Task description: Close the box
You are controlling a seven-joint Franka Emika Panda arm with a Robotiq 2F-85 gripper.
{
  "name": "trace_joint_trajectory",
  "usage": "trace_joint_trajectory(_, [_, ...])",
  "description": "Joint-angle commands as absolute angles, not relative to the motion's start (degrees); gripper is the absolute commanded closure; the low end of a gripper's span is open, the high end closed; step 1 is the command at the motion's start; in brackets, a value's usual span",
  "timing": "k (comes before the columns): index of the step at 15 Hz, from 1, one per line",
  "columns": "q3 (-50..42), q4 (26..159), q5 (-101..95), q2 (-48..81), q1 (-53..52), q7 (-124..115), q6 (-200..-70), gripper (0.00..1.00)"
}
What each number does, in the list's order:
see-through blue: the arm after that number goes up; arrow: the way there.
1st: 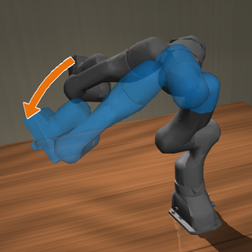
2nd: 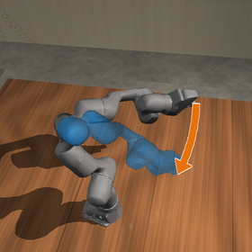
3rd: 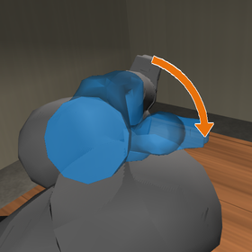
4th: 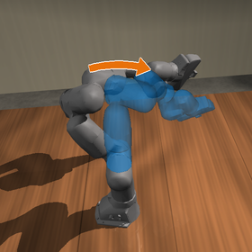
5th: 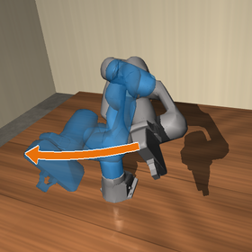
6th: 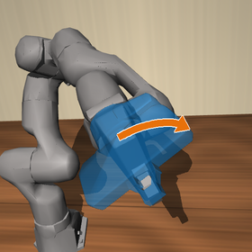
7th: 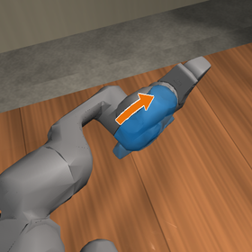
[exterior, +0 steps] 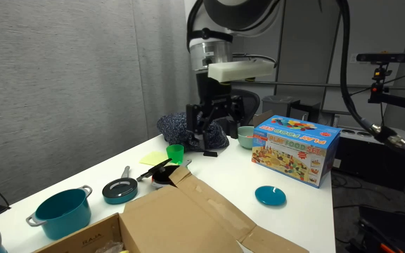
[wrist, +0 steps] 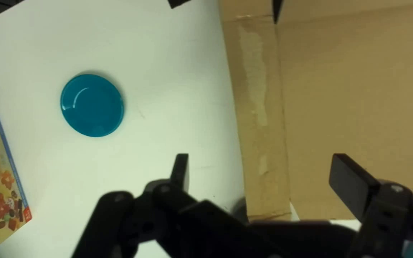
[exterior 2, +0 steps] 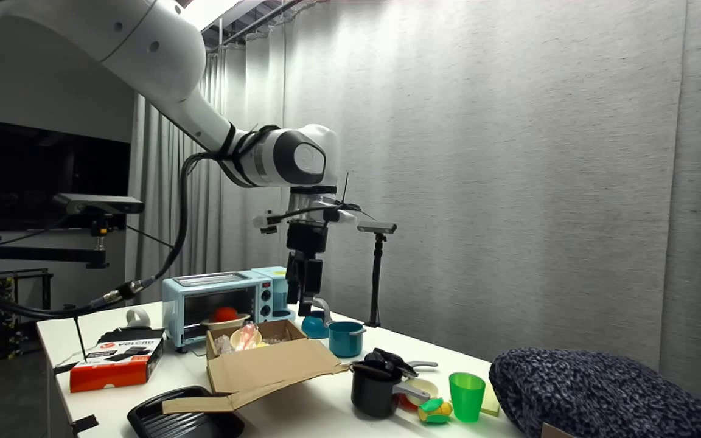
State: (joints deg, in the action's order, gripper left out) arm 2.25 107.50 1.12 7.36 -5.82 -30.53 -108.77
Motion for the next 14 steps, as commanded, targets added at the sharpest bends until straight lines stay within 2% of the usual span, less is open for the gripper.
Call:
trace_joint_trajectory(1, [1.3, 120.2, 2.4, -0.2, -3.5, -21.7, -114.2, 0.00])
trace_joint_trajectory(7, [1.1, 133.0, 13.0, -2.1, -2.4, -24.3, -131.1, 0.00])
trace_joint_trajectory(8, [1.1, 128.9, 10.1, 0.1, -2.4, -24.6, -127.5, 0.00])
trace_joint_trajectory(14, [1.2, 131.7, 11.6, -0.3, -2.4, -24.6, -130.4, 0.00])
